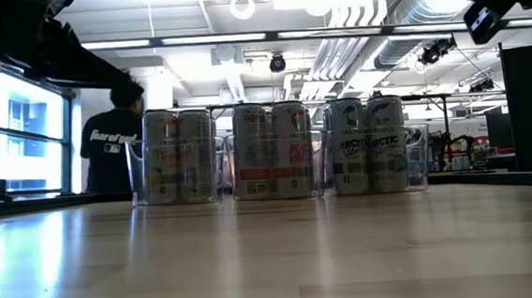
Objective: Sort soda cans
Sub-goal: Return to Home Position
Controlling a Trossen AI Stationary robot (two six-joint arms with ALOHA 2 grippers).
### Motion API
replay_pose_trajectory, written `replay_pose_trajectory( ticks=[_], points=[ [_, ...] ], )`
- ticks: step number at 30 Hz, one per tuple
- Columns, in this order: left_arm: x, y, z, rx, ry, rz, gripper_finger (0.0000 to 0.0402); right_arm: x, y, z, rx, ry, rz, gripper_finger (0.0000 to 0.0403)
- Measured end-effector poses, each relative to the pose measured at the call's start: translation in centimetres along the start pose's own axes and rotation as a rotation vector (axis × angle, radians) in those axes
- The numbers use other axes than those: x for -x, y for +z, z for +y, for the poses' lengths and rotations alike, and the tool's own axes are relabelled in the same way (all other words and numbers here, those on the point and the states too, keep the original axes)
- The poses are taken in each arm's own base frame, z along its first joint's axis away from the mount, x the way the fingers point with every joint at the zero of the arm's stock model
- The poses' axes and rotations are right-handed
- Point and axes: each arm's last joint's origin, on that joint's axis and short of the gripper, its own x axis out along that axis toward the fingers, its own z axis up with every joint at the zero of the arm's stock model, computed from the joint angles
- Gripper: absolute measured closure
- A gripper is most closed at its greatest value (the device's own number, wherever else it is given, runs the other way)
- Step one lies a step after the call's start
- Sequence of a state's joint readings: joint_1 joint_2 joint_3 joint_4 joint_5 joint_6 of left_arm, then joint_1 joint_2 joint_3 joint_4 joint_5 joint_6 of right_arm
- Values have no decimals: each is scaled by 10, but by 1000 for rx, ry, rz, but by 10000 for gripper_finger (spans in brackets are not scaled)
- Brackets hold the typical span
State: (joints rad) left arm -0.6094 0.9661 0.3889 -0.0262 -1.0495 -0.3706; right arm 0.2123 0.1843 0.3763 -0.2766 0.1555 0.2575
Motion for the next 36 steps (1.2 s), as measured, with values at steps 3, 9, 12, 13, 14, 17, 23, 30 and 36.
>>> replay_pose_trajectory(
  ticks=[3,9,12,13,14,17,23,30,36],
  points=[
    [0,-2,1,-1,6,15,259,12,2,-2,-29,7,-59,403],
    [0,-4,2,-1,11,26,259,21,-5,-6,-45,-10,-134,403],
    [0,-4,2,0,11,26,259,7,-27,-8,-38,25,-98,403],
    [0,-4,2,1,11,25,259,2,-33,-9,-39,43,-102,403],
    [0,-4,2,2,11,24,259,-2,-40,-10,-39,55,-107,403],
    [0,-4,2,5,10,23,259,-11,-60,-12,-36,93,-100,403],
    [0,-4,2,5,10,23,259,-17,-77,-14,-2,135,-100,403],
    [0,1,0,44,-6,-6,259,-18,-79,-13,29,174,-68,403],
    [1,39,7,145,-272,-174,288,-18,-79,-14,-3,161,-65,403]
  ],
)
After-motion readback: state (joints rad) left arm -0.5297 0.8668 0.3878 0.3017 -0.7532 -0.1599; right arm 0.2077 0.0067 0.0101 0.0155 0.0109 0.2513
